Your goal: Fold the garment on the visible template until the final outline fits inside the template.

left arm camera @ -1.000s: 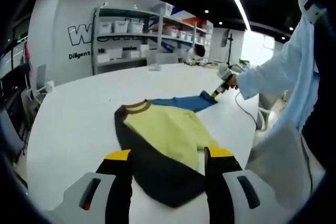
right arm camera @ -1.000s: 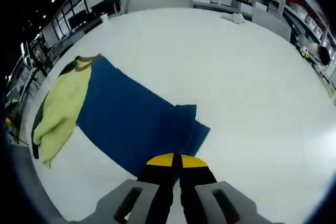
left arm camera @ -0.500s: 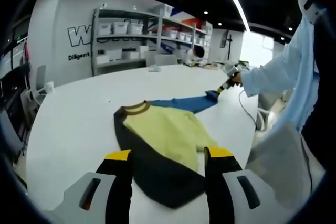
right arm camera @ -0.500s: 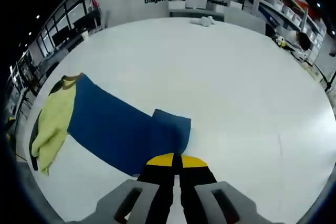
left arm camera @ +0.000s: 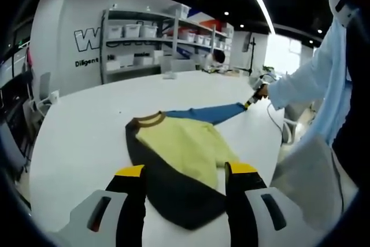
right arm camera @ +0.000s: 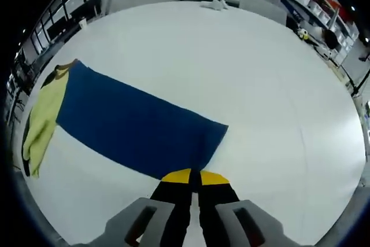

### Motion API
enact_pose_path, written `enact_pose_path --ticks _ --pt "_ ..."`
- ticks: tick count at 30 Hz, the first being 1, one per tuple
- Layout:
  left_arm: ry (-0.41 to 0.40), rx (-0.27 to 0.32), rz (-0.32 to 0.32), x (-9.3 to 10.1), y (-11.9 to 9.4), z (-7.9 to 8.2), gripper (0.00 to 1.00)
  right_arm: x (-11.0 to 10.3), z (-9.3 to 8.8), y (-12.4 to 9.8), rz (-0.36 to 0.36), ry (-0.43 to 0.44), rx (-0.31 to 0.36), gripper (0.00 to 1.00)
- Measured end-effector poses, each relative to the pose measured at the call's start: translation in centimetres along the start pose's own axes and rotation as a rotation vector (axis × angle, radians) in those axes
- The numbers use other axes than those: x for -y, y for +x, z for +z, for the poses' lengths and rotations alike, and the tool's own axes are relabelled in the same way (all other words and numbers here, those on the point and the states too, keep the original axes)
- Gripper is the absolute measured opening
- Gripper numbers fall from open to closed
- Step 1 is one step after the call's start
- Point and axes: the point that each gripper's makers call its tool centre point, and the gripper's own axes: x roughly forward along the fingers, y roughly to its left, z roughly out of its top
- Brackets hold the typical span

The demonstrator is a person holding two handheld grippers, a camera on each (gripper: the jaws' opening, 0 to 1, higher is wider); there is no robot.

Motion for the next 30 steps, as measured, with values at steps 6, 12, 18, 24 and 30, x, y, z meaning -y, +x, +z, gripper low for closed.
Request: enact_pose_path --ticks 6,12,18,24,30 --pt "-0.002 0.002 0.003 0.0 0.0 0.0 0.53 0.6 0.3 -0.1 -0.017 -0.010 0.007 0.05" --pt "-0.004 0.012 0.001 0.0 -0.1 0.1 0.53 -0.6 2.1 -1.4 0.003 -0.020 0.076 0.08" --pt "-0.005 0.015 -0.001 0.0 0.0 0.1 0.53 -3.8 3.8 -1.9 0.075 -0.047 0.129 0.15" --pt "-0.003 0.022 -0.003 0.1 -0.1 0.1 0.53 -7.6 4.6 -2.5 0.132 -0.094 0.170 0.16" --pt "-0.004 0.028 -0.003 0.4 -0.3 0.0 0.53 -11.1 4.8 -3.1 0.187 -0.137 0.194 0.16"
